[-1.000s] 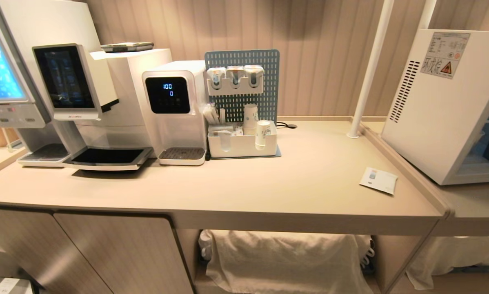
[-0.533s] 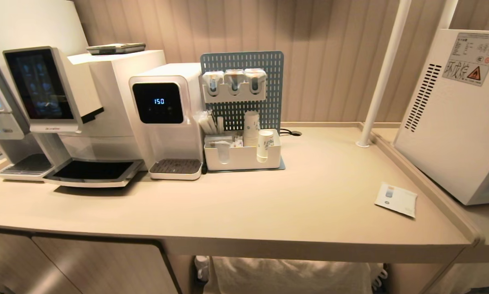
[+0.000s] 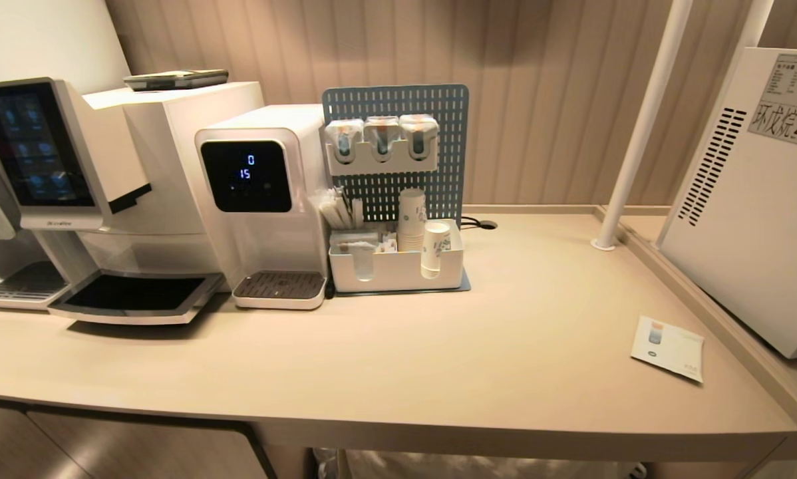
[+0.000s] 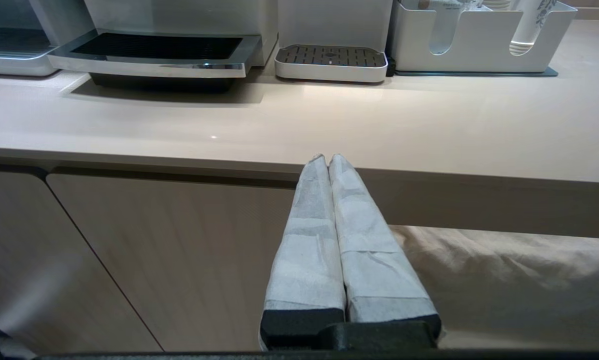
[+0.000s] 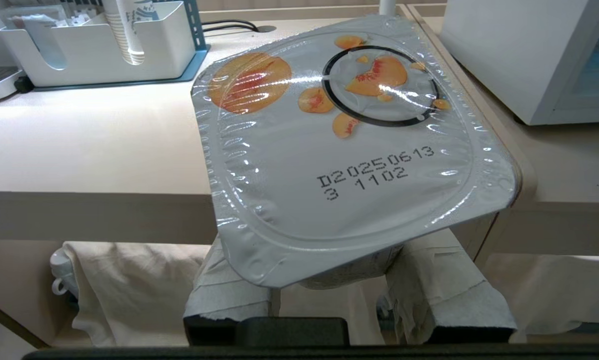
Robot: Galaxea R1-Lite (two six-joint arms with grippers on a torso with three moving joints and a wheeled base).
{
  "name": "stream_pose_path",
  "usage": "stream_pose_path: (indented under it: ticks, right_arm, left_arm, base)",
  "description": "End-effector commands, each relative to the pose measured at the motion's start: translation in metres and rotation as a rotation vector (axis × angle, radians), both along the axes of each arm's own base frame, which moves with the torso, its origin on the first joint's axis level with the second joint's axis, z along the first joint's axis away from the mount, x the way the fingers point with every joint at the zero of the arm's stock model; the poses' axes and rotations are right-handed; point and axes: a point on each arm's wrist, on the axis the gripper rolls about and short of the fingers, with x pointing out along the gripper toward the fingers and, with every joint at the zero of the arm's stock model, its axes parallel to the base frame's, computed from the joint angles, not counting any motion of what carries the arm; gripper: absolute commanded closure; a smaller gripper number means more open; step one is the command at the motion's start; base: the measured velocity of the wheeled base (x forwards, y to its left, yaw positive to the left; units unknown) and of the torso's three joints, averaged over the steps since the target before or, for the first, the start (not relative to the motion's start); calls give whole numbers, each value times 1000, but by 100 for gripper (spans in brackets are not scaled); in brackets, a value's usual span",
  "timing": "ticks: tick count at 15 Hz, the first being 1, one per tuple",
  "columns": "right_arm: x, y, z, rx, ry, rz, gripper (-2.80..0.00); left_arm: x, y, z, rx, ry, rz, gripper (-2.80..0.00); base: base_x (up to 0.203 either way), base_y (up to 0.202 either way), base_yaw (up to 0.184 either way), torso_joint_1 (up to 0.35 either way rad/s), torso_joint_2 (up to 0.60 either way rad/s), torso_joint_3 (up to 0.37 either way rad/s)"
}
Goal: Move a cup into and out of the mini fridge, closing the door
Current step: Place the yoghurt on the table
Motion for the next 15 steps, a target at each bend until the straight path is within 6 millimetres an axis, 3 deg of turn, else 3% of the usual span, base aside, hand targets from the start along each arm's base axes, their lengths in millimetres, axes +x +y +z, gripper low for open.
stream_pose_path:
  ticks: [1, 11, 15]
  right_arm:
    - [0, 0, 0, 0, 1, 1, 0]
    - [0, 0, 0, 0, 0, 1, 0]
    - [0, 0, 0, 0, 1, 1, 0]
  left_arm:
    - [0, 0, 0, 1, 1, 0, 0]
    - [0, 0, 0, 1, 3, 2, 0]
    - [0, 0, 0, 1, 2, 0, 0]
  base:
    - [0, 0, 0, 4, 2, -50]
    - [0, 0, 0, 4, 2, -176]
    - [0, 0, 0, 0, 2, -50]
